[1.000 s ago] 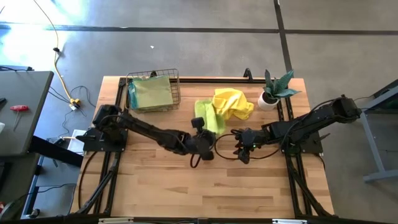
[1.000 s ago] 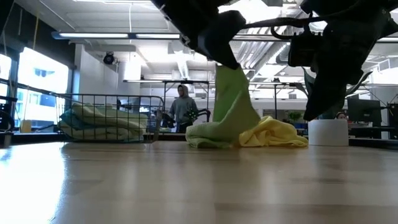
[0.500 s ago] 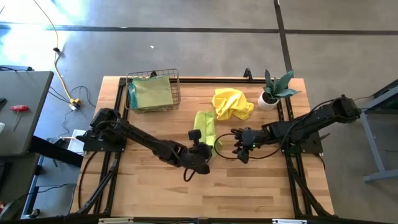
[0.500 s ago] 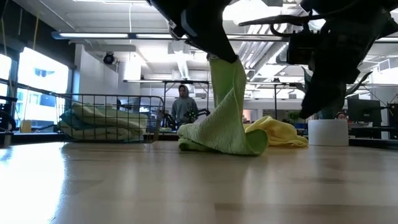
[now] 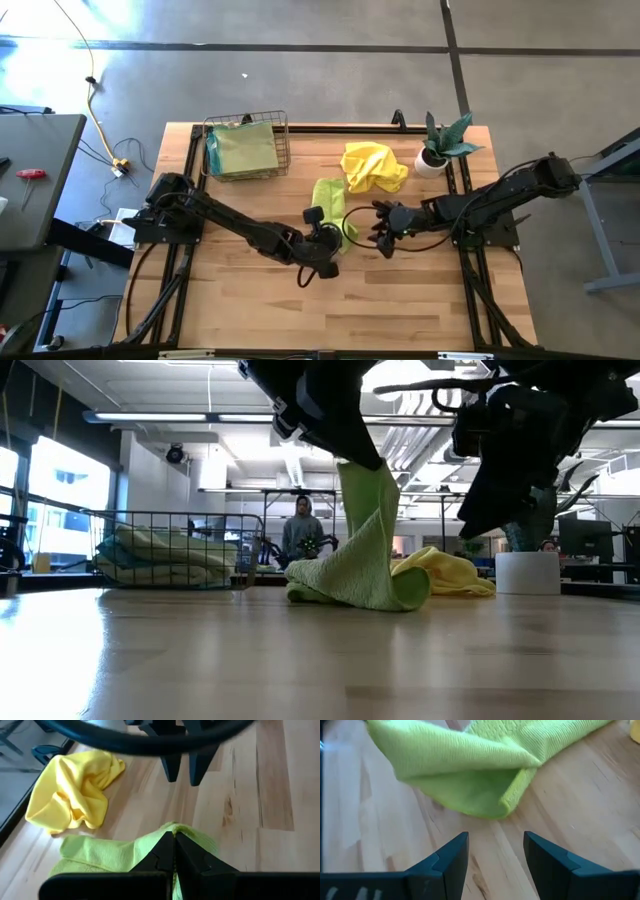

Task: Fold microfiber towels
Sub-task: Fold the light green towel

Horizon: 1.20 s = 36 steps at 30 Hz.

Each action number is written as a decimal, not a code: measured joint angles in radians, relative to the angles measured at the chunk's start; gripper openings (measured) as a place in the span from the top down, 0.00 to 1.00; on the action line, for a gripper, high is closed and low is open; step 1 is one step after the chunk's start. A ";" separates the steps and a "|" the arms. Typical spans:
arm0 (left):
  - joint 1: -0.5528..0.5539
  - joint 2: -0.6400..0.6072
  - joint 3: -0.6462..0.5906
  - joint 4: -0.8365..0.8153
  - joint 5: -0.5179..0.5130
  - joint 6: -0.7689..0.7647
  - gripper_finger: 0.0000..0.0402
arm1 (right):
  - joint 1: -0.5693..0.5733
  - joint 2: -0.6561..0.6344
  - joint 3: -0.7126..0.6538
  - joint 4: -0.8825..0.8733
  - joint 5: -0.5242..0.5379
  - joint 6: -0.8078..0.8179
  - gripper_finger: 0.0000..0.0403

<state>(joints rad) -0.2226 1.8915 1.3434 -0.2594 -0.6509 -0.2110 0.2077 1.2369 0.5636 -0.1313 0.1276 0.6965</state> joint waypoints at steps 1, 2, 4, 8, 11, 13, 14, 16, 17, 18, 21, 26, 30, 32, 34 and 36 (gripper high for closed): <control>0.000 0.000 0.000 -0.005 0.001 -0.008 1.00 | 0.000 0.000 0.000 0.010 0.001 0.008 0.55; 0.000 0.000 0.000 -0.011 0.001 -0.020 1.00 | 0.000 0.000 0.000 0.024 0.000 0.021 0.55; 0.000 0.000 0.000 -0.022 0.001 -0.043 1.00 | 0.000 0.000 0.000 0.033 0.001 0.038 0.55; 0.000 0.000 -0.001 -0.046 0.001 -0.051 1.00 | 0.000 0.000 0.000 0.031 0.011 0.033 0.55; 0.000 0.000 -0.001 -0.063 0.004 -0.053 1.00 | 0.000 0.000 0.000 0.015 0.028 -0.027 0.55; -0.001 0.001 -0.001 -0.074 0.004 -0.068 1.00 | 0.000 0.000 0.000 0.016 0.024 -0.114 0.55; -0.001 0.001 -0.001 -0.080 0.004 -0.076 1.00 | 0.001 0.000 0.000 0.013 0.024 -0.162 0.55; -0.001 0.001 -0.001 -0.098 0.004 -0.094 1.00 | 0.006 0.000 0.000 0.000 0.021 -0.270 0.55; -0.001 0.001 -0.001 -0.104 0.004 -0.101 1.00 | 0.009 0.000 0.000 -0.011 0.022 -0.342 0.55; -0.001 0.001 -0.001 -0.110 0.004 -0.105 1.00 | 0.011 0.000 -0.002 -0.014 0.027 -0.413 0.55; -0.001 0.001 -0.001 -0.129 0.004 -0.130 1.00 | 0.011 0.009 -0.004 -0.014 0.111 -0.487 0.55; -0.001 0.001 -0.001 -0.137 0.004 -0.138 1.00 | 0.019 0.062 -0.004 -0.005 0.122 -0.619 0.55; -0.001 0.001 -0.001 -0.141 0.004 -0.138 1.00 | 0.070 0.137 -0.006 0.011 0.051 -1.026 0.55; -0.001 0.001 -0.001 -0.141 0.005 -0.138 1.00 | 0.098 0.179 -0.006 0.043 0.070 -1.232 0.55; -0.001 0.001 -0.001 -0.141 0.011 -0.138 1.00 | 0.118 0.222 -0.006 0.078 0.125 -1.403 0.55; -0.001 0.001 -0.001 -0.141 0.011 -0.138 1.00 | 0.131 0.265 -0.006 0.112 0.215 -1.553 0.57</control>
<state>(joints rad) -0.2234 1.8923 1.3422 -0.4007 -0.6395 -0.3489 0.3389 1.5015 0.5579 -0.0192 0.3424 -0.8561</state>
